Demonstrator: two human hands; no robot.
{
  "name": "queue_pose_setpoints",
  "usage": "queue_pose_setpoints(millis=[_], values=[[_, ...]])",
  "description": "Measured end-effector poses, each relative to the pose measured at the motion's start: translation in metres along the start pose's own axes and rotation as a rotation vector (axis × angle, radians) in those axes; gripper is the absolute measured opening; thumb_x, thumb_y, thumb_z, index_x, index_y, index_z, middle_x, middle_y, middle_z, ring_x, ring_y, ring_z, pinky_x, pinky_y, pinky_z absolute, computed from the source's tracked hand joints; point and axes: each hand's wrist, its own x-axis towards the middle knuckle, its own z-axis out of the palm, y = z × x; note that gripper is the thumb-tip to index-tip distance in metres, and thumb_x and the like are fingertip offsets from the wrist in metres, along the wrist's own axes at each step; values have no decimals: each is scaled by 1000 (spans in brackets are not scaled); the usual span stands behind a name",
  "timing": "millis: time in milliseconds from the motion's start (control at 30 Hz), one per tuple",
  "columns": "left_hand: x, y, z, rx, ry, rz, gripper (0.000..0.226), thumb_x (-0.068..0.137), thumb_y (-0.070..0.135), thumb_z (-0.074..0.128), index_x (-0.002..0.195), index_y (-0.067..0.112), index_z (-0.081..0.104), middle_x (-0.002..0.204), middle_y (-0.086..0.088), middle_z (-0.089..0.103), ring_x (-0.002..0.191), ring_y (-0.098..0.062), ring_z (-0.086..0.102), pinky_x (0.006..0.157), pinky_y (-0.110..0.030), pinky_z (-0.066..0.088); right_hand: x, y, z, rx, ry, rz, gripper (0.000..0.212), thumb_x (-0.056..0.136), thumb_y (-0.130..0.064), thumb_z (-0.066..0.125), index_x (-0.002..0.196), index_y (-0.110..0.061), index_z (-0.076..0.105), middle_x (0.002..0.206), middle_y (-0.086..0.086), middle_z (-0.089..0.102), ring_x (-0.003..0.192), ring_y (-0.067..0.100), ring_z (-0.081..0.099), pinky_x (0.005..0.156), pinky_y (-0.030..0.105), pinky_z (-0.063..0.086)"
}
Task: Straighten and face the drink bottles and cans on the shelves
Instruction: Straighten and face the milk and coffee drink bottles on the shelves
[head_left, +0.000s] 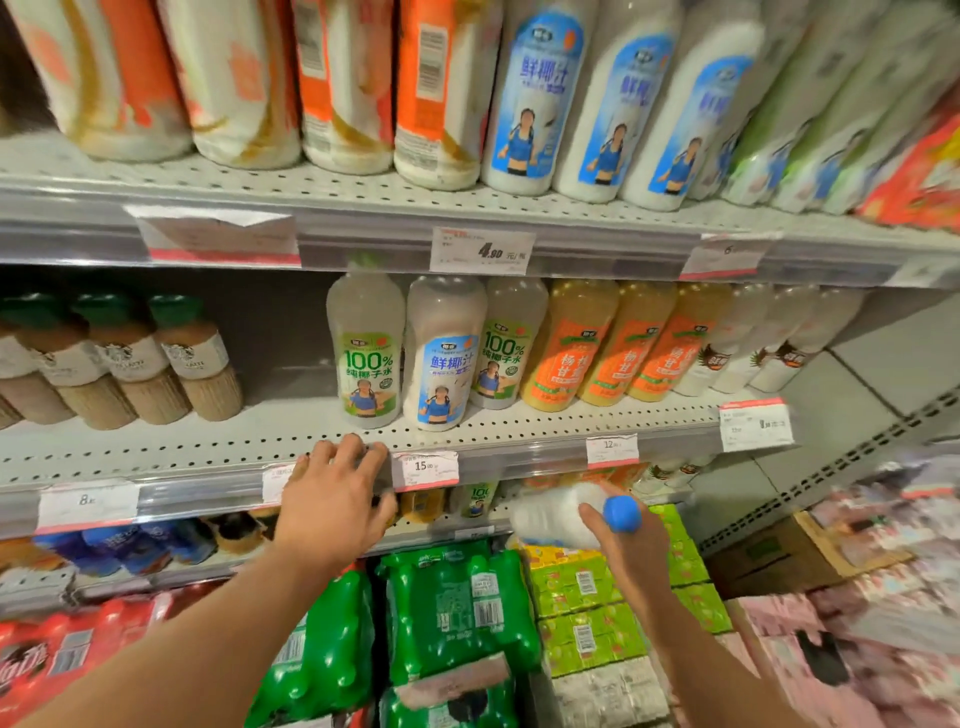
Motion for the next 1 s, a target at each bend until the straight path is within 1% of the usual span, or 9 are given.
queue_pose_setpoints(millis=[100, 233, 333, 433, 533, 633, 700, 867, 1000], values=[[-1, -1, -8, 1, -108, -14, 52, 91, 58, 46, 132, 26, 55, 120, 0, 56, 107, -27, 51, 87, -43, 51, -29, -16, -29, -66, 30, -19, 37, 70, -58, 78, 64, -32, 52, 57, -8, 49, 61, 21, 49, 56, 33, 38], [6, 2, -22, 7, -235, -56, 54, 95, 60, 38, 140, 30, 46, 131, 3, 50, 116, -23, 49, 98, -41, 47, -61, -40, -61, -2, 30, -92, 52, 73, -56, 74, 93, -8, 71, 74, 11, 66, 73, 32, 62, 68, 44, 51], [17, 14, -37, -60, -291, -110, 45, 97, 54, 41, 130, 28, 55, 123, 0, 55, 111, -23, 54, 91, -41, 53, -75, -55, -76, 31, 37, -96, 29, 78, -35, 87, 99, -18, 76, 91, 5, 75, 89, 25, 69, 74, 42, 53], [28, 36, -62, -265, -100, -151, 30, 95, 43, 53, 116, 26, 67, 111, 2, 65, 89, -18, 62, 73, -34, 57, -84, -73, -97, 62, 42, -143, 23, 77, -33, 87, 95, -42, 74, 84, -18, 73, 74, -2, 64, 62, 17, 48], [45, 59, -90, -454, 170, -123, 36, 92, 31, 62, 127, 24, 59, 125, 3, 58, 94, -18, 63, 70, -34, 56, -80, -81, -119, 58, 31, -143, 25, 73, -36, 89, 93, -26, 78, 79, -2, 74, 69, 11, 65, 67, 30, 53], [73, 77, -115, -542, 307, -206, 53, 91, 29, 64, 139, 22, 44, 137, 2, 47, 101, -20, 62, 73, -36, 55, -75, -93, -136, 123, -14, -176, 31, 69, -30, 91, 97, -35, 78, 89, -19, 76, 86, 2, 69, 78, 30, 53], [92, 85, -126, -529, 267, -324, 52, 92, 35, 65, 135, 13, 44, 133, -9, 51, 99, -31, 64, 71, -40, 53, -71, -98, -146, 165, -82, -220, 31, 70, -27, 91, 95, -40, 77, 91, -20, 76, 87, -2, 69, 79, 23, 53], [130, 89, -140, -442, 104, -474, 51, 94, 56, 60, 79, 7, 59, 79, -11, 67, 80, -35, 69, 68, -39, 57, -52, -105, -166, 157, -180, -224, 34, 70, -31, 91, 98, -43, 74, 91, -21, 76, 92, 3, 70, 86, 33, 55], [148, 83, -150, -345, -6, -493, 68, 88, 79, 50, 110, 19, 71, 103, -8, 74, 96, -30, 69, 79, -34, 56, -37, -109, -177, 141, -241, -306, 37, 71, -37, 89, 104, -43, 74, 96, -27, 74, 94, -4, 68, 85, 29, 54]])
